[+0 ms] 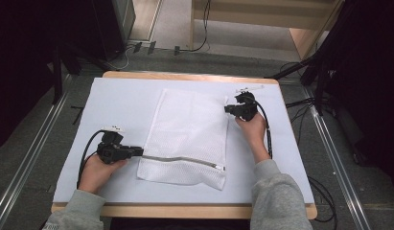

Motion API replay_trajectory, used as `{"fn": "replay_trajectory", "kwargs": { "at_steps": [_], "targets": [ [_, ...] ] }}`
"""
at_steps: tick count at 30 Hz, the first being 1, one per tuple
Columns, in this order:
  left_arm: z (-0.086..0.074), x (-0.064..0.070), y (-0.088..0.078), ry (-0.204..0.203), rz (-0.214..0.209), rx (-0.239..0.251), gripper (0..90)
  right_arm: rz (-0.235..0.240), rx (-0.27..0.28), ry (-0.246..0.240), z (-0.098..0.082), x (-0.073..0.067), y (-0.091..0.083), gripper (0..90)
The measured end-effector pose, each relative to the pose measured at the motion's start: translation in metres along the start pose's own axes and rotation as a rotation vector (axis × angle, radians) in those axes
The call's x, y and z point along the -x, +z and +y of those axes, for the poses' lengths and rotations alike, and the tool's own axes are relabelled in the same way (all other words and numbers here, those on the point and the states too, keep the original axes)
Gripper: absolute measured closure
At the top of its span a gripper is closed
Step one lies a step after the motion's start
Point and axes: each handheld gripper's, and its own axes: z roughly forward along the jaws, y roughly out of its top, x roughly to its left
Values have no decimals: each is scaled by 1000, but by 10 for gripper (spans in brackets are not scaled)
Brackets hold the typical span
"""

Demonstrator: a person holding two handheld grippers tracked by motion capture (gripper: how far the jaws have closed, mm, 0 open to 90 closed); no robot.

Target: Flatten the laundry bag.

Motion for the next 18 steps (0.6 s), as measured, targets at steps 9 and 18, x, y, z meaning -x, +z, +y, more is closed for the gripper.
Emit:
{"fn": "replay_trajectory", "kwargs": {
  "at_steps": [9,18],
  "targets": [
    [17,-5,6,38,26,19,583,56,22,-3,-12,-13,-19,742],
    [34,-13,22,46,44,10,535,85,34,-54,-39,-35,-44,676]
  ]
}}
